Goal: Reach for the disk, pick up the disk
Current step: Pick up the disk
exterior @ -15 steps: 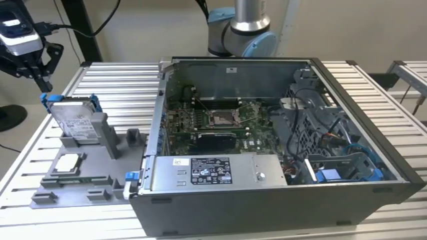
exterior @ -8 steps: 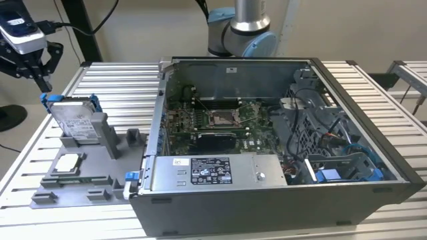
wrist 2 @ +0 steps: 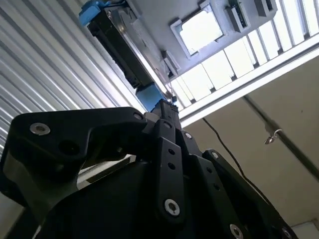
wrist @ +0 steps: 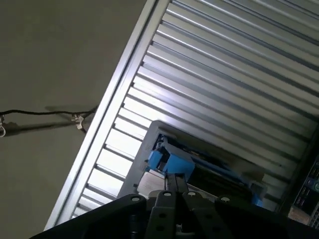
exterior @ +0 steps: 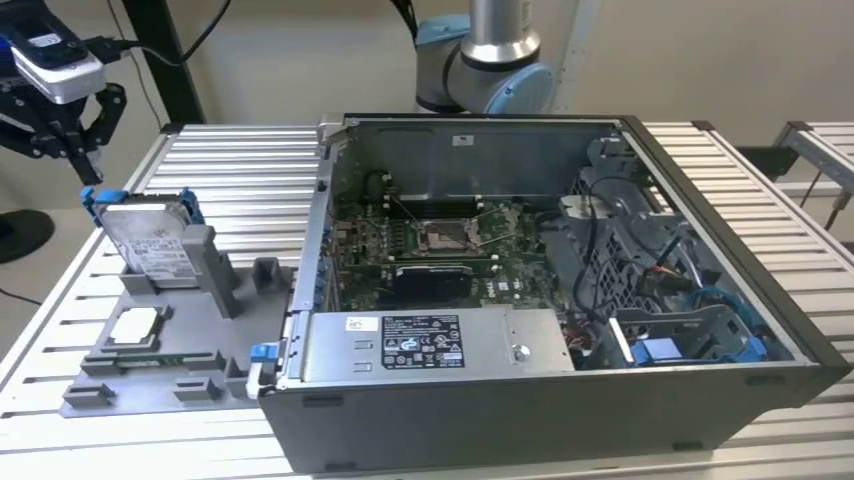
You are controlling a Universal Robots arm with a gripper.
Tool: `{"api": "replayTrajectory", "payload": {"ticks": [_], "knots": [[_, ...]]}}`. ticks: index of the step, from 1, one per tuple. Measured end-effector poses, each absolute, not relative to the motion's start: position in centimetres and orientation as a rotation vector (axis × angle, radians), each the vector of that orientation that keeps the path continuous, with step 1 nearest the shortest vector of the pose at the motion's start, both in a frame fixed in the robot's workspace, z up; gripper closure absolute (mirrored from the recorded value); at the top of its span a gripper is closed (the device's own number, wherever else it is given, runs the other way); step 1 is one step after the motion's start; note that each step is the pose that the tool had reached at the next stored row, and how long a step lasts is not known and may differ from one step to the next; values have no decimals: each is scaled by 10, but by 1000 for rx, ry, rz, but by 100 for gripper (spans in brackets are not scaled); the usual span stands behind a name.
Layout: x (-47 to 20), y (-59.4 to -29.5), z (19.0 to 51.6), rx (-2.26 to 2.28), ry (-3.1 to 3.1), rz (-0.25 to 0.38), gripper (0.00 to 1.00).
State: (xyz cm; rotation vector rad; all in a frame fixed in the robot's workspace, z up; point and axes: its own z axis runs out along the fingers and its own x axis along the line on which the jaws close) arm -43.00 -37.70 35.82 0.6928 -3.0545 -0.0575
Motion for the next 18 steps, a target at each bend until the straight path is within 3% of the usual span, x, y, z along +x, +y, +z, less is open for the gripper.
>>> {"api": "replayTrajectory", "payload": {"ticks": [18], "knots": [[-430, -377, 359, 1093, -2930, -54, 100]]}}
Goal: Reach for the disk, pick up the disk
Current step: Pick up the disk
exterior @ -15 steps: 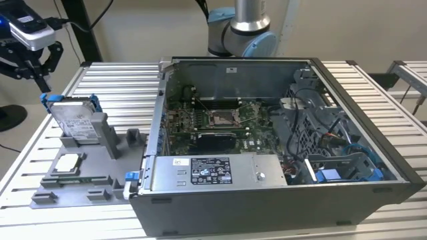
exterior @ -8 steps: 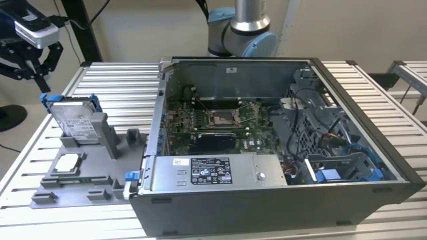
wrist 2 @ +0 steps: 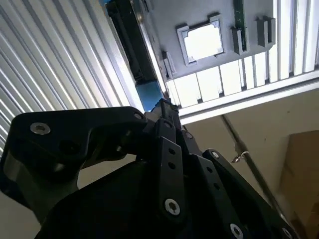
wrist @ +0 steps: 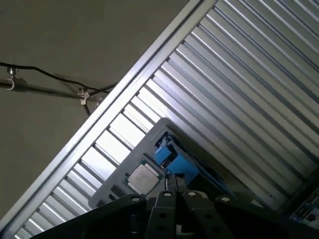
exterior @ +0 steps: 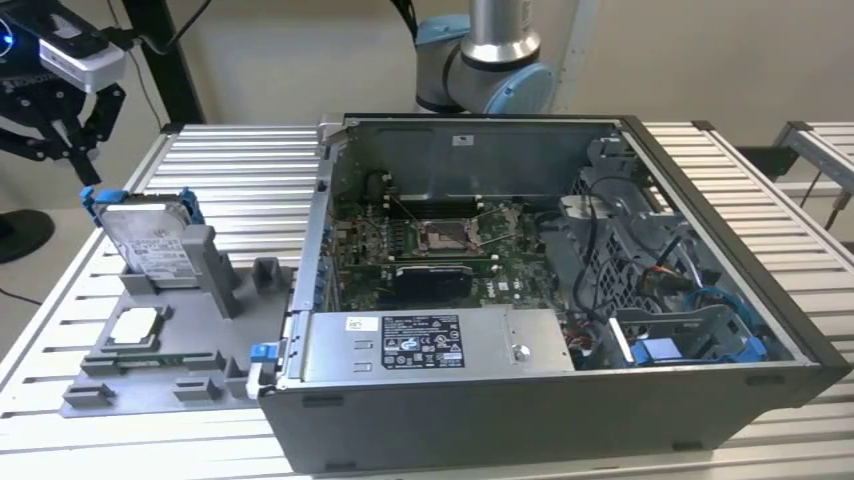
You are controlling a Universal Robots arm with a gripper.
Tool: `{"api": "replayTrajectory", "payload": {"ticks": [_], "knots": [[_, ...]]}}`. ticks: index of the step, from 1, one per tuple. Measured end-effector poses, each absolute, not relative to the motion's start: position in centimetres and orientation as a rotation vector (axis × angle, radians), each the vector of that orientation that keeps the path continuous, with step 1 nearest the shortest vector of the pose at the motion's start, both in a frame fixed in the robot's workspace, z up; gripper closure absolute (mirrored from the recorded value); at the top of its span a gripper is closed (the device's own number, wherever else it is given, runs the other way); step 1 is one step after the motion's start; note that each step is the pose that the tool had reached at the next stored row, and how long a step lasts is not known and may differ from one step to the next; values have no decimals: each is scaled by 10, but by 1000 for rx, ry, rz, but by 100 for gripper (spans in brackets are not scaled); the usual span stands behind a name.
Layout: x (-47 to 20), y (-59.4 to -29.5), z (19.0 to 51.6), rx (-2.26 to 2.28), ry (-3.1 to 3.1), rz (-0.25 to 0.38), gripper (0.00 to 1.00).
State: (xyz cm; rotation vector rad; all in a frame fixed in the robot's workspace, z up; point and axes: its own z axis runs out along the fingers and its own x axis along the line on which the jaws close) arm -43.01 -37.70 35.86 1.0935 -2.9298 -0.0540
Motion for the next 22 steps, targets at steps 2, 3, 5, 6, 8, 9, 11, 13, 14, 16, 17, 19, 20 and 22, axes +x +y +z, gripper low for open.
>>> {"api": "replayTrajectory", "payload": {"ticks": [2, 3, 5, 6, 8, 9, 11, 13, 14, 16, 17, 19, 20, 22], "knots": [[-430, -377, 359, 1161, -2903, -53, 100], [-430, -377, 359, 1182, -2894, -53, 100], [-430, -377, 359, 1230, -2873, -52, 100], [-430, -377, 359, 1254, -2862, -52, 100], [-430, -377, 359, 1301, -2841, -51, 100], [-430, -377, 359, 1325, -2829, -51, 100], [-430, -377, 359, 1375, -2805, -50, 100], [-430, -377, 359, 1425, -2779, -49, 100], [-430, -377, 359, 1450, -2765, -48, 100], [-430, -377, 359, 1501, -2737, -48, 100], [-430, -377, 359, 1527, -2723, -47, 100], [-430, -377, 359, 1574, -2695, -47, 100], [-430, -377, 359, 1599, -2680, -46, 100], [-430, -377, 359, 1645, -2654, -44, 100]]}}
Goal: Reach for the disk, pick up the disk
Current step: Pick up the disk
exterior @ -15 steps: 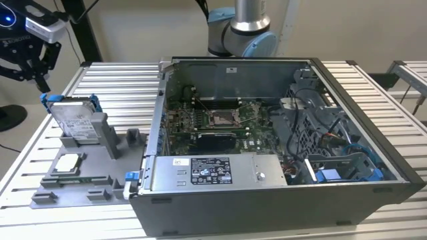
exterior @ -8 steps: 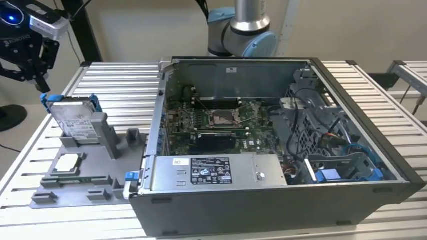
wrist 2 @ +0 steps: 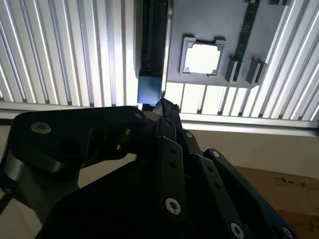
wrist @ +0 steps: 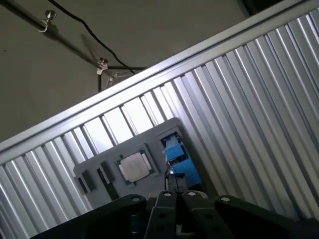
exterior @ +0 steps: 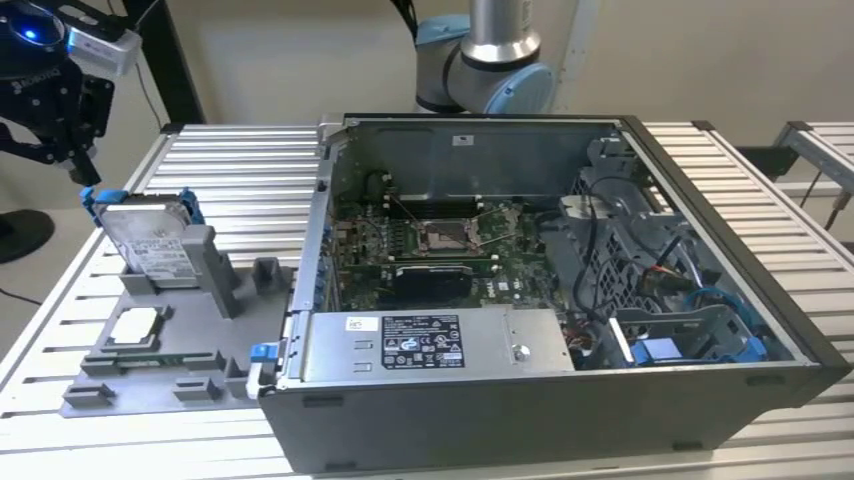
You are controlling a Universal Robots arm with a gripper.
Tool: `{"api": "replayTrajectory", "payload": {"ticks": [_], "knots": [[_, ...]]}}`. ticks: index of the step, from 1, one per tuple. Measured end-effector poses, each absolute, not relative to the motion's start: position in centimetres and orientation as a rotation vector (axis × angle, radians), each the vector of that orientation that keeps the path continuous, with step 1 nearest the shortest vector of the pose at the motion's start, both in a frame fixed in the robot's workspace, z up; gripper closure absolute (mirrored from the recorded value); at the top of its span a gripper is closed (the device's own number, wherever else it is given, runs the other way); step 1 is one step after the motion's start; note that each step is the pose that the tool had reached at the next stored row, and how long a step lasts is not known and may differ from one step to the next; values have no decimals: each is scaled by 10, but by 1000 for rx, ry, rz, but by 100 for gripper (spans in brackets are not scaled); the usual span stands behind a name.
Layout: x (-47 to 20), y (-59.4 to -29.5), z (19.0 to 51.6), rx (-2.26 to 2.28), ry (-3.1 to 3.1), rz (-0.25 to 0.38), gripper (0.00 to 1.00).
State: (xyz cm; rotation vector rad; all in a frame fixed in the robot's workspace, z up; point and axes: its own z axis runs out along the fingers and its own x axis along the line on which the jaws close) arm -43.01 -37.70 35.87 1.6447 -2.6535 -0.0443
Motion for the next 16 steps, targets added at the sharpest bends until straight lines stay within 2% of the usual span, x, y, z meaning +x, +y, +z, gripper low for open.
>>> {"api": "replayTrajectory", "payload": {"ticks": [16], "knots": [[-430, -377, 358, 2003, -2437, -9, 100]]}}
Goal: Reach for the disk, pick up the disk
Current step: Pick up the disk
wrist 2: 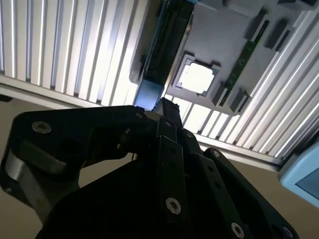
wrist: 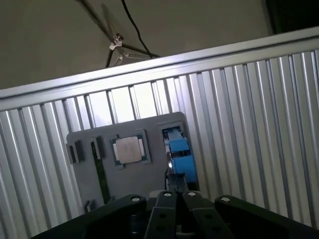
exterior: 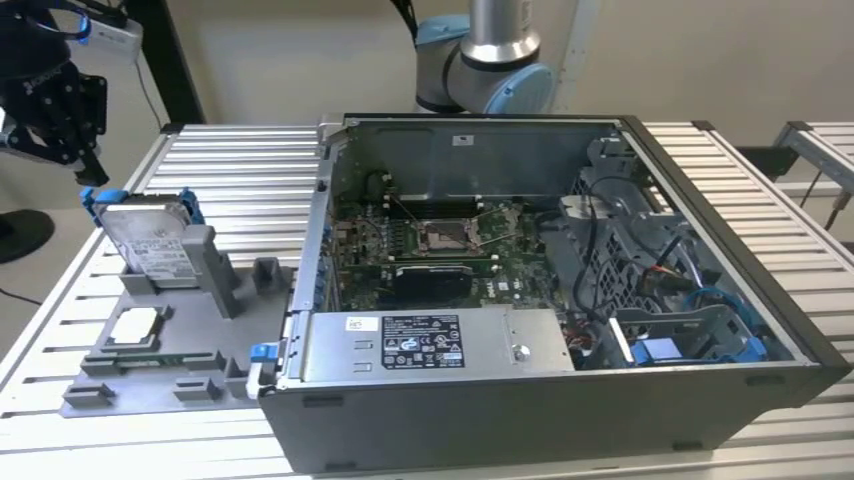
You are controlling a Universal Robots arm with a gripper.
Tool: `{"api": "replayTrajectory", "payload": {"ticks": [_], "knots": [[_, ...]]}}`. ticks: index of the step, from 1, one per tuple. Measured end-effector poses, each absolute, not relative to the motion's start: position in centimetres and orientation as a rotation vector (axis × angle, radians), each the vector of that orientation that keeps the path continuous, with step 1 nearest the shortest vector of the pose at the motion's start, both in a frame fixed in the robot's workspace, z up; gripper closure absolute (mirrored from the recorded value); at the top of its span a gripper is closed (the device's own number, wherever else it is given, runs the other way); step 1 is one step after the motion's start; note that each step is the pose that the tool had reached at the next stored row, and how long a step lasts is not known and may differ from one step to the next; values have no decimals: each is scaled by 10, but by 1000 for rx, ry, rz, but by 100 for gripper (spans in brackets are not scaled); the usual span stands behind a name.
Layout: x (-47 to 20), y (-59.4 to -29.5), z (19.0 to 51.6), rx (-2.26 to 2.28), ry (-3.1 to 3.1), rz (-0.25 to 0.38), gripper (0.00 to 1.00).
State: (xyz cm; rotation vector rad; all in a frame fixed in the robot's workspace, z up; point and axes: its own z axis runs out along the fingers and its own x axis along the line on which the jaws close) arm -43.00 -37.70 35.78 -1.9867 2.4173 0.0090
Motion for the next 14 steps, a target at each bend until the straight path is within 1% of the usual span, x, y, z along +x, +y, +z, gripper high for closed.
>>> {"api": "replayTrajectory", "payload": {"ticks": [14], "knots": [[-423, -377, 358, -2076, 2339, 14, 100]]}}
